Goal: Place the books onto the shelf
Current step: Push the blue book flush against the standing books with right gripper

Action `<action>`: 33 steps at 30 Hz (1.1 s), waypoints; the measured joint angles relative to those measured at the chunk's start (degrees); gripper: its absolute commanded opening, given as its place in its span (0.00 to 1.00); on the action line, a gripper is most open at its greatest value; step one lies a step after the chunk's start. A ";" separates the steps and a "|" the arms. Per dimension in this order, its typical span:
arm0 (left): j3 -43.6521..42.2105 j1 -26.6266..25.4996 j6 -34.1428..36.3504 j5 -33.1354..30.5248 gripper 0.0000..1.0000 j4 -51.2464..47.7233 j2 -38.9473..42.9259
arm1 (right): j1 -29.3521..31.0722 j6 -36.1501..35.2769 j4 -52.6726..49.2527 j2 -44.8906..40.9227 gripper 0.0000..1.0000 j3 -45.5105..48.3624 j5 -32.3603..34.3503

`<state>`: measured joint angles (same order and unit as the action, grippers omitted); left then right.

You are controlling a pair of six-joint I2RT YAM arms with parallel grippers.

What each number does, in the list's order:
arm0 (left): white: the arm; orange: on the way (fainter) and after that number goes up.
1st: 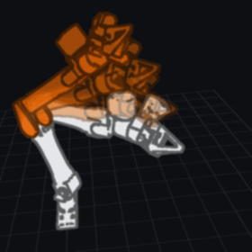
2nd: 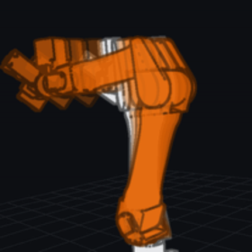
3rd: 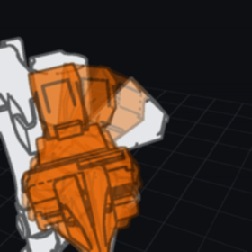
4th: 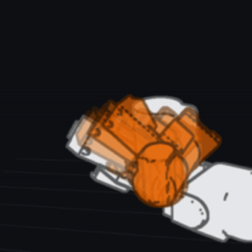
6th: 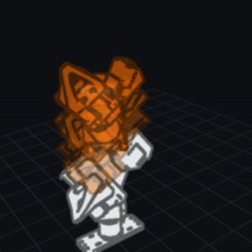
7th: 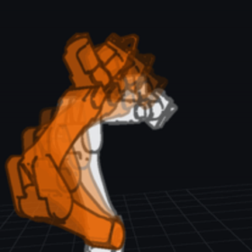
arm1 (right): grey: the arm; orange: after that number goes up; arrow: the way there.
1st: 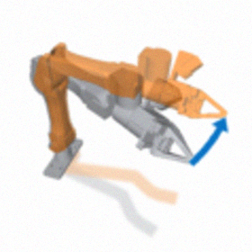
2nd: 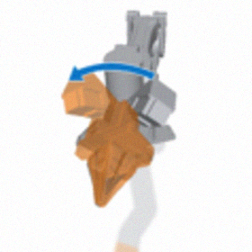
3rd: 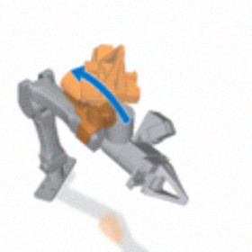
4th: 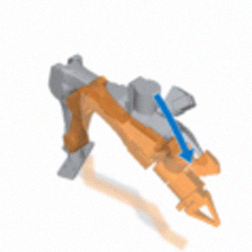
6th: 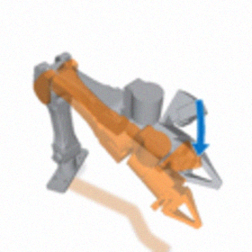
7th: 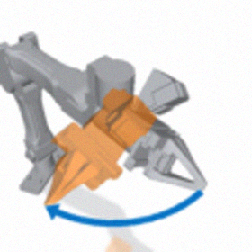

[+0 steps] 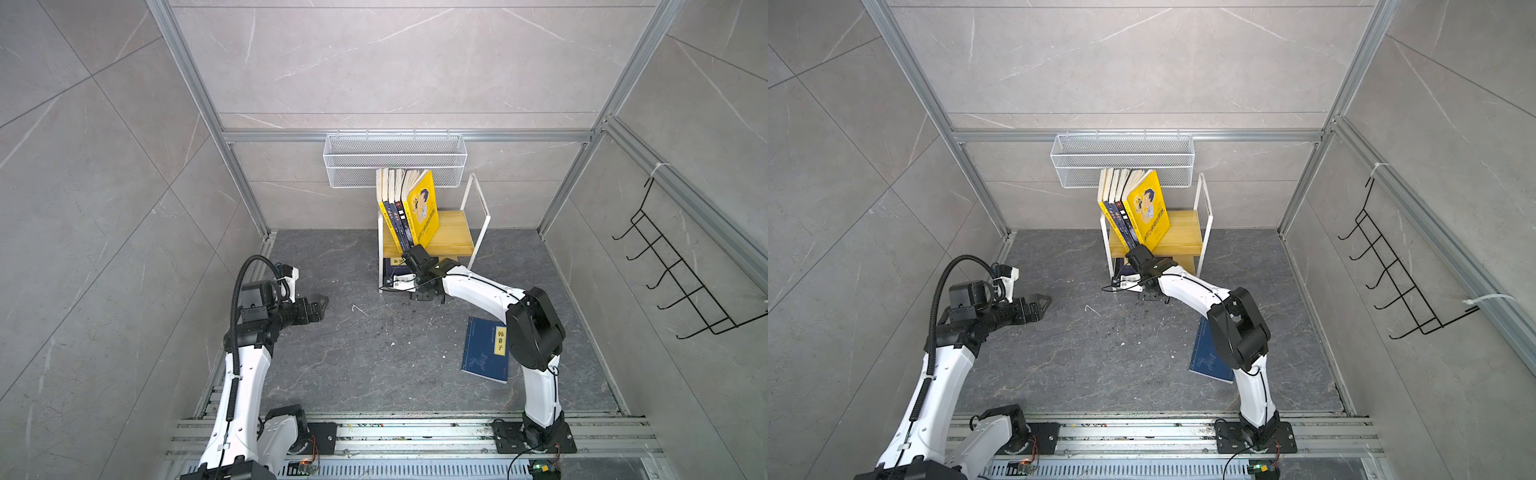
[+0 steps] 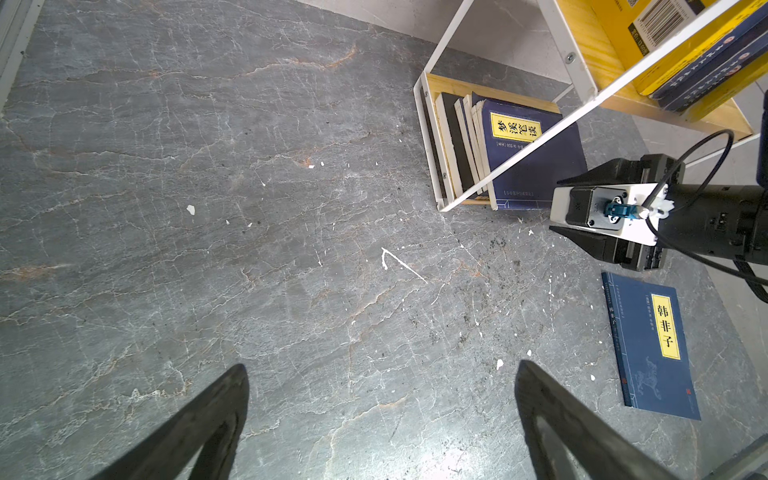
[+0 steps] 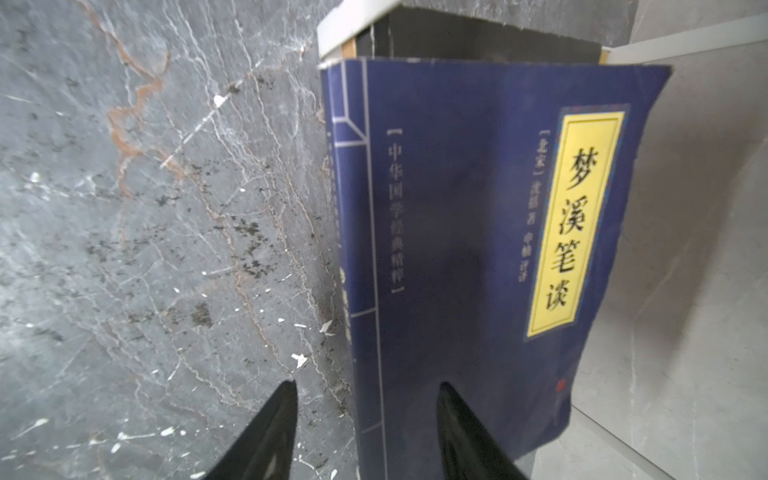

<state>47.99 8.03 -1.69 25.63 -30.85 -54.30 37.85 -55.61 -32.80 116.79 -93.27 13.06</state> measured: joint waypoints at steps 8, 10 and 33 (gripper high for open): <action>0.00 0.00 0.00 0.00 1.00 0.00 -0.02 | 0.00 0.59 1.18 3.37 0.38 -3.37 2.38; 0.00 0.00 0.00 0.00 1.00 0.02 -0.02 | 0.00 0.57 1.51 4.02 0.36 -3.63 2.60; 0.00 0.26 0.00 0.07 1.00 0.02 0.11 | -0.22 0.85 2.05 5.05 0.35 -5.31 4.74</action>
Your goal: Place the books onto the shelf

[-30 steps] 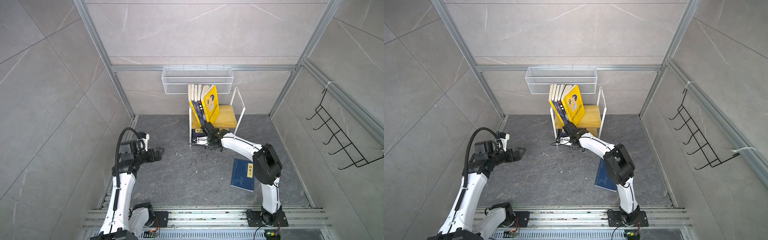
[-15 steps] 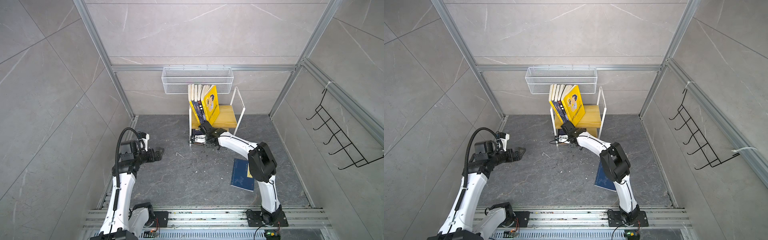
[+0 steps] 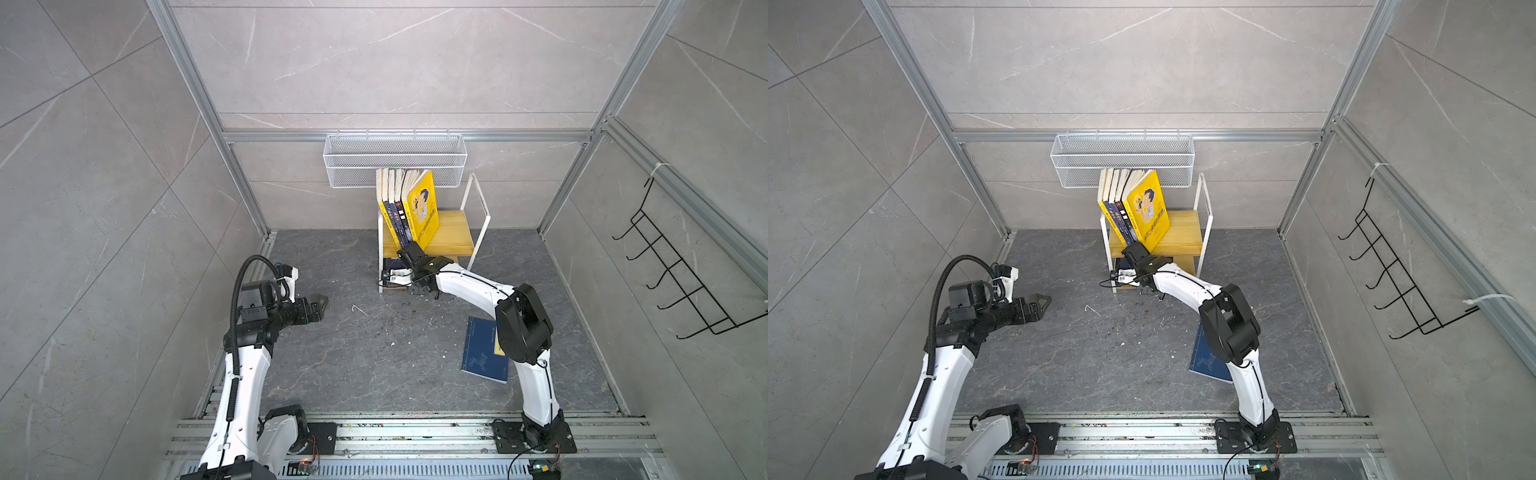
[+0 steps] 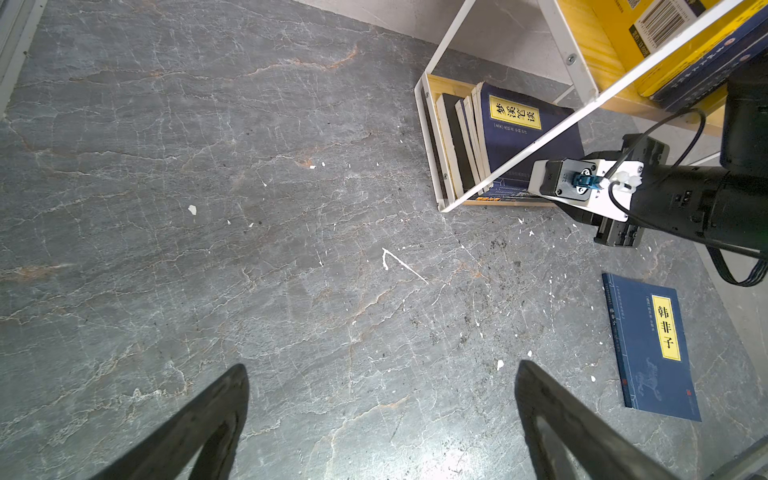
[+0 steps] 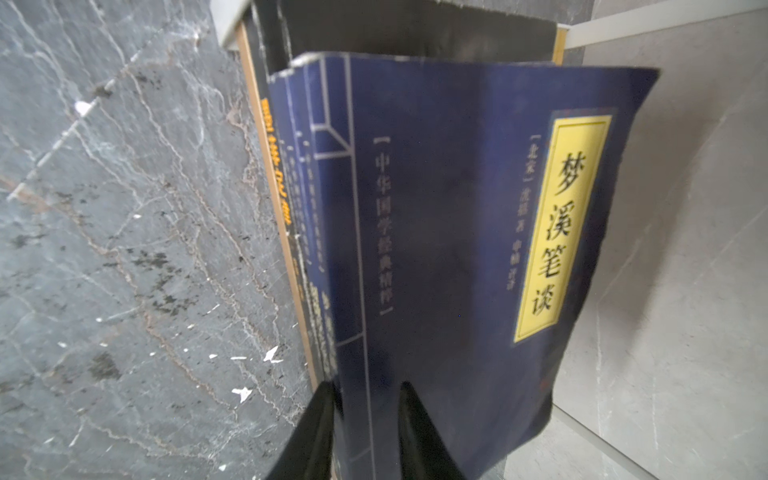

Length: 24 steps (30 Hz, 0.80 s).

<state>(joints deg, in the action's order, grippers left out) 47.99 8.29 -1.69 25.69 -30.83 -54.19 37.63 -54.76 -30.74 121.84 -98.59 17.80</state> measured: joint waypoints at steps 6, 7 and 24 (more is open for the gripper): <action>0.00 0.00 0.00 0.02 1.00 0.02 0.11 | -0.04 2.51 0.52 -2.29 0.44 2.58 -1.53; 0.00 0.00 0.02 0.02 1.00 0.00 0.13 | -0.04 3.43 0.46 -3.56 0.45 3.58 -1.90; 0.00 -1.55 0.00 0.39 1.00 0.04 -0.98 | 0.04 48.30 7.32 -43.47 0.65 38.82 -5.57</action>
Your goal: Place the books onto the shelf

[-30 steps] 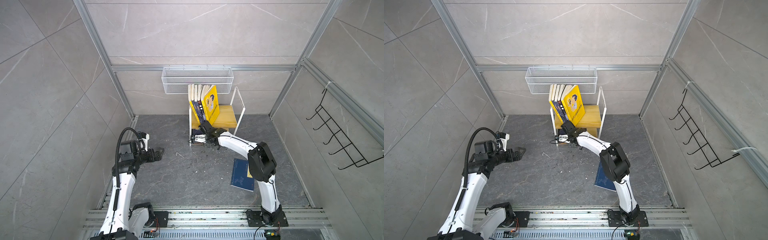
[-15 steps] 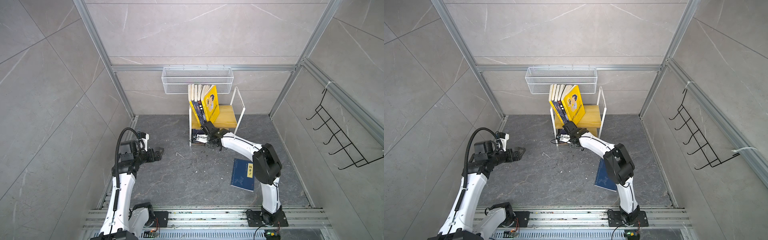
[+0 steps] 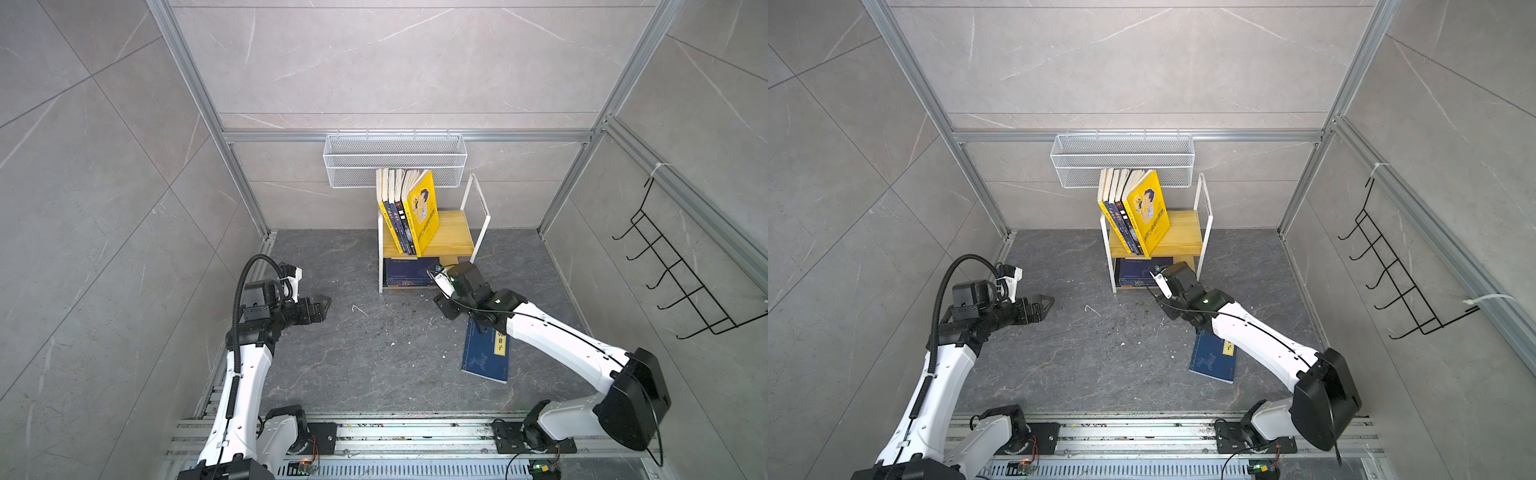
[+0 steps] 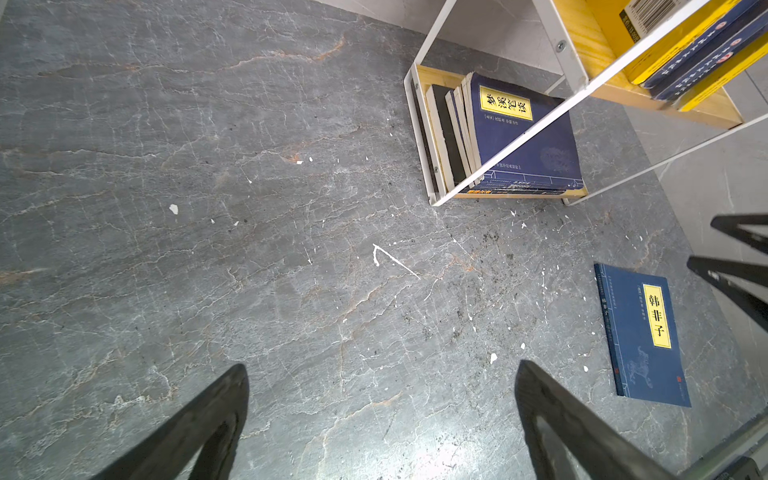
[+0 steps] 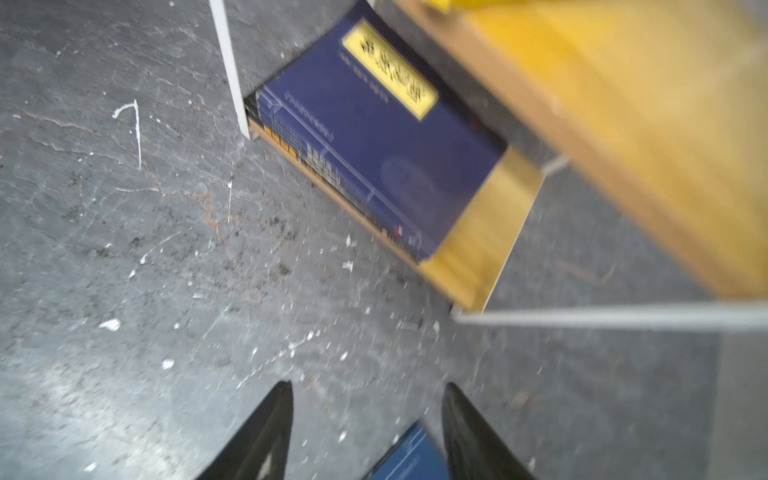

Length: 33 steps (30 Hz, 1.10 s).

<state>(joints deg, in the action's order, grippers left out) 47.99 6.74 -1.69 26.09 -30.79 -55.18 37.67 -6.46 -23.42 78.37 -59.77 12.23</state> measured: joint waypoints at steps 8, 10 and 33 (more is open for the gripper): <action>0.00 -0.07 -0.02 0.00 1.00 -0.04 -1.09 | -4.07 22.84 -0.09 -8.11 0.77 14.05 1.51; 0.00 -0.24 -0.02 0.00 1.00 -0.04 -1.27 | -6.69 27.58 -1.42 -8.35 0.77 15.28 1.44; 0.00 -0.76 -0.02 0.02 1.00 -0.02 -1.55 | -35.89 42.64 -7.76 -13.29 0.63 28.09 -16.44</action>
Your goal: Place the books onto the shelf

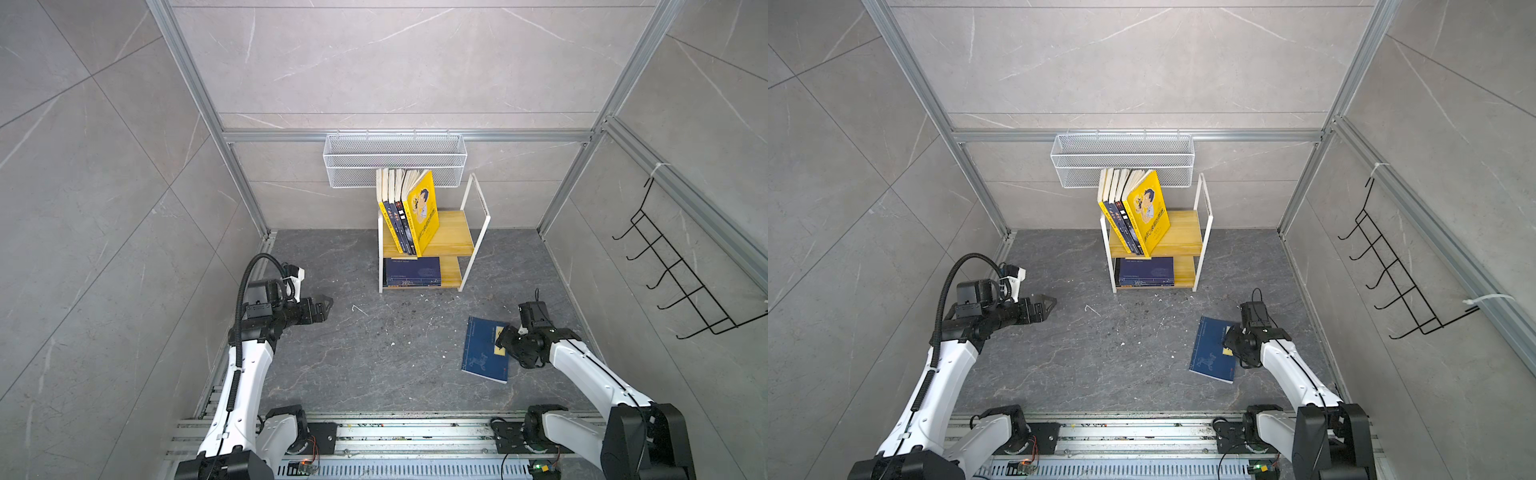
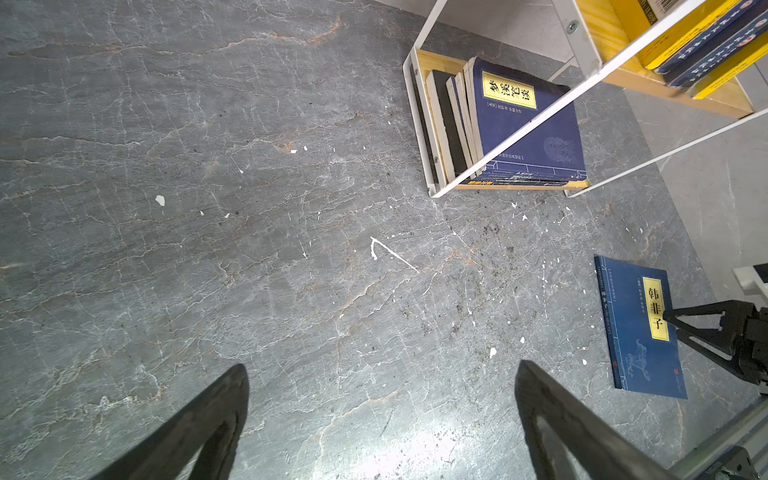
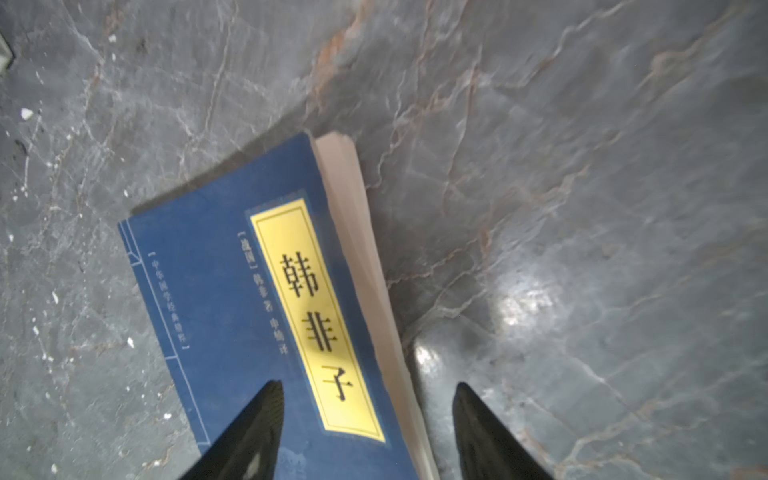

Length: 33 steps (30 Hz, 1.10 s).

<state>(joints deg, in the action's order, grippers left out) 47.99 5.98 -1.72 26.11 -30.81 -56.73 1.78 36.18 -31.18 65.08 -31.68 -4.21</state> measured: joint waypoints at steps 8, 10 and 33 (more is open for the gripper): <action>0.00 0.00 0.00 0.28 1.00 0.00 0.00 | -0.02 -2.32 4.22 5.27 0.53 0.66 -6.56; 0.00 -0.11 -0.02 1.09 1.00 0.04 0.00 | 0.39 -2.36 5.77 6.08 0.52 1.01 -8.13; -1.75 -0.63 -4.74 7.48 0.96 3.06 -2.03 | 14.78 1.31 24.02 17.53 0.00 -1.88 -11.08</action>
<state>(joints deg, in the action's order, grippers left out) 46.24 5.34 -6.46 33.58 -27.75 -58.76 16.56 37.50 -7.16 82.61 -33.56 -15.29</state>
